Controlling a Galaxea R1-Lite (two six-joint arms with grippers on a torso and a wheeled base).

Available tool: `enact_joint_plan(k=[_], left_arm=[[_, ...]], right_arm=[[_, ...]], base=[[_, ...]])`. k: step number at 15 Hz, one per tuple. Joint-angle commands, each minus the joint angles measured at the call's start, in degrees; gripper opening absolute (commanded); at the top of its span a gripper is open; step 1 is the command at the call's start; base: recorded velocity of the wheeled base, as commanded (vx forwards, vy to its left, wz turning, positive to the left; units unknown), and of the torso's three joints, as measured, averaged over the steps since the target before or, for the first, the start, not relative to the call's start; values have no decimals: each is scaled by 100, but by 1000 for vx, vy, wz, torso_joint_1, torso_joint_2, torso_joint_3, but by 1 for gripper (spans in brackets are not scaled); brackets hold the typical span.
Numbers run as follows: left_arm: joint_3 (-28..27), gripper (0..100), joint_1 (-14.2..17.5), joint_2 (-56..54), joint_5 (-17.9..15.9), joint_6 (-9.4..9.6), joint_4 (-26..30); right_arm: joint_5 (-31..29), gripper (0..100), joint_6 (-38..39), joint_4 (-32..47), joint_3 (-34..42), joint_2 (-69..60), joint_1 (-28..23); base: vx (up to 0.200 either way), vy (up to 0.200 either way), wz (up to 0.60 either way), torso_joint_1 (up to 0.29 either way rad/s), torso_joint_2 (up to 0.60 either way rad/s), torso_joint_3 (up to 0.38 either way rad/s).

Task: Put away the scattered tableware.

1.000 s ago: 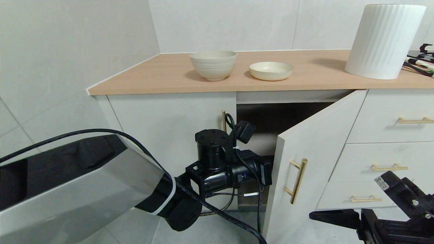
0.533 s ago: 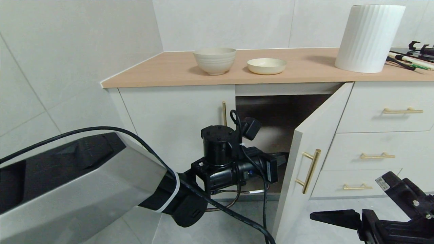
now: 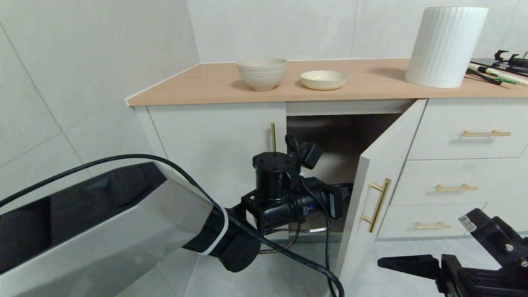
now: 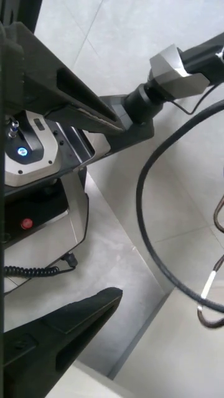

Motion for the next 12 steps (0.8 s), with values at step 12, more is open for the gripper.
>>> enact_joint_plan(k=[12], left_arm=[[1444,0,-722,-1569,-1532,-511,31]], right_arm=[[811,100,17,15,165,-712,118]], base=[[0,0,0,0,0,0]])
